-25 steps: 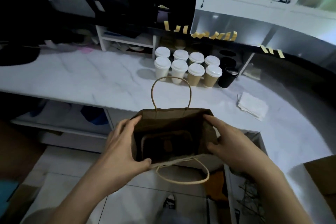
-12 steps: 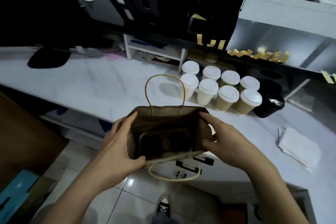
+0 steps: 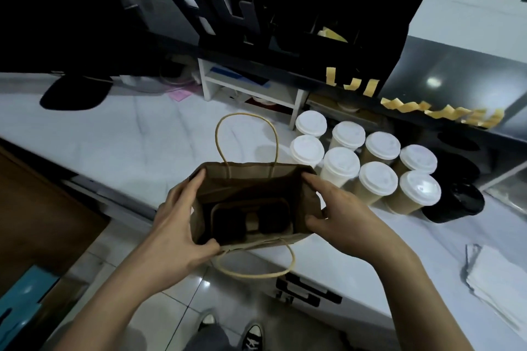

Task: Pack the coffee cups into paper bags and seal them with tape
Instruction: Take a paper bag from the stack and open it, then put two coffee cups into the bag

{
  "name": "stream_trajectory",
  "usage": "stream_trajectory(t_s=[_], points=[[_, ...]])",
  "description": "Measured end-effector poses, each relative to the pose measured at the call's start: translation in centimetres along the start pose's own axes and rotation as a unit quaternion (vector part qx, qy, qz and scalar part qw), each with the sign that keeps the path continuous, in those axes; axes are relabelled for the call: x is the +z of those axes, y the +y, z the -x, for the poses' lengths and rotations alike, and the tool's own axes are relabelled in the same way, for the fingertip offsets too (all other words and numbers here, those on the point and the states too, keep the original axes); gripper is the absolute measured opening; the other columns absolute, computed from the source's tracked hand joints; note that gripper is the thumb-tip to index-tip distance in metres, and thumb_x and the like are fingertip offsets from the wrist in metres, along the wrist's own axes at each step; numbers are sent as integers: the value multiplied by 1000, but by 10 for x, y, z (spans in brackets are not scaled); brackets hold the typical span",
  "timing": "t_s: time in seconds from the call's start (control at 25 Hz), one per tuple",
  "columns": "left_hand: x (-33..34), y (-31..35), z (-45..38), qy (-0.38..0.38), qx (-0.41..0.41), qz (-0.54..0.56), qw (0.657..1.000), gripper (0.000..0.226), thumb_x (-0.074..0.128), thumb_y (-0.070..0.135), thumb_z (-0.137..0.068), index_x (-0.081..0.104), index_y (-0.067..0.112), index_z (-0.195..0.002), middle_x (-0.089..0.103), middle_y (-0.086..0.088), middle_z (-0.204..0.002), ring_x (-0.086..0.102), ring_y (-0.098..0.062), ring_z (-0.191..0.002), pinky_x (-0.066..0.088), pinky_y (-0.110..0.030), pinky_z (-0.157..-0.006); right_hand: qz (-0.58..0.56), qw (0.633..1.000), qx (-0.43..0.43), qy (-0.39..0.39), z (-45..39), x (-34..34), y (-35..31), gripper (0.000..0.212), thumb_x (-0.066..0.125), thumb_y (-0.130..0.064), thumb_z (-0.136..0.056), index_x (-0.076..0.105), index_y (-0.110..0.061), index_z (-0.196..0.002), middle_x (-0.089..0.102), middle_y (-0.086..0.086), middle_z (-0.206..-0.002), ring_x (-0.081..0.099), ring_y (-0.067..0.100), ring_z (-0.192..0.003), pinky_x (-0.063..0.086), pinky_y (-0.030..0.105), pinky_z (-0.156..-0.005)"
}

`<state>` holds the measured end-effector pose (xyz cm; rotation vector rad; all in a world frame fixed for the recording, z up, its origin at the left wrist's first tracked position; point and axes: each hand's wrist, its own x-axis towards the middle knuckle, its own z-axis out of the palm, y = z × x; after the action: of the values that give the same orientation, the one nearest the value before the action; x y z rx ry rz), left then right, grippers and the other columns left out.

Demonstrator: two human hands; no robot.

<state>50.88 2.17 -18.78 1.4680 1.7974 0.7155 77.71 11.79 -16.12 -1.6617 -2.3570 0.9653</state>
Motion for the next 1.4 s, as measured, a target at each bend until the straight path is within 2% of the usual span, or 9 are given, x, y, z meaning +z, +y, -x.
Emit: stream_trajectory(t_s=[0.16,0.32,0.44,0.56,0.72,0.92,1.08,1.2,1.4], points=[[-9,-4,-22,1,0,-36,999,114,78,24,-76,-2,56,-151,9,28,-155,23,-10,-141,32,-35,-113,-5,1000,3,-12,-28,-1,-3,79,62,-22,-90,24,-39,-157,53,-12,-113,54,-1,-73,39,20,-73],[-23,-11,-55,-7,-1,-31,1000,112,76,21,-78,-1,55,-152,7,30,-156,23,-12,-140,32,-33,-112,-12,1000,14,-5,-58,-2,-10,80,63,-22,-89,25,-38,-157,57,-6,-134,51,3,-82,40,23,-80],[-40,-16,-88,-18,8,-20,1000,109,73,18,-80,-1,58,-151,8,34,-153,26,-10,-137,34,-35,-113,-18,999,28,2,-81,-6,-21,79,63,-19,-90,26,-36,-158,60,-1,-119,51,-2,-70,38,20,-70],[-57,-22,-122,-41,15,-26,999,105,68,17,-83,-2,58,-150,8,35,-152,25,-10,-138,33,-39,-116,-18,999,47,7,-106,-10,-32,79,63,-18,-91,25,-37,-158,63,2,-128,52,-3,-69,37,16,-64],[-79,-32,-161,-67,36,-44,996,103,66,19,-86,-4,57,-151,4,32,-156,21,0,-131,30,-33,-115,-22,996,82,10,-137,-8,-44,82,65,-19,-90,23,-37,-158,60,-3,-134,53,3,-81,42,25,-77],[-104,-47,-207,-85,66,-62,992,94,65,28,-92,-2,53,-153,6,26,-160,19,-12,-143,28,-37,-117,-41,993,112,18,-171,-4,-59,82,66,-19,-89,24,-36,-157,60,-6,-120,57,6,-82,42,24,-74],[-115,-50,-233,-115,76,-66,988,98,70,32,-89,-1,52,-153,7,26,-159,20,-12,-142,30,-37,-115,-43,989,133,38,-189,-3,-65,83,66,-22,-88,24,-35,-158,54,2,-144,59,22,-114,42,27,-85],[-117,-51,-245,-131,79,-57,987,103,75,33,-86,-1,51,-154,9,26,-157,22,-10,-140,29,-34,-113,-40,990,129,50,-194,-4,-70,80,66,-23,-91,24,-35,-158,42,-3,-154,54,20,-126,45,31,-98],[-117,-49,-249,-140,64,-32,988,106,77,30,-84,0,51,-154,7,29,-156,28,-5,-136,33,-31,-112,-43,991,112,59,-195,-9,-71,72,66,-26,-95,30,-39,-155,41,-8,-146,61,3,-91,44,23,-82]])
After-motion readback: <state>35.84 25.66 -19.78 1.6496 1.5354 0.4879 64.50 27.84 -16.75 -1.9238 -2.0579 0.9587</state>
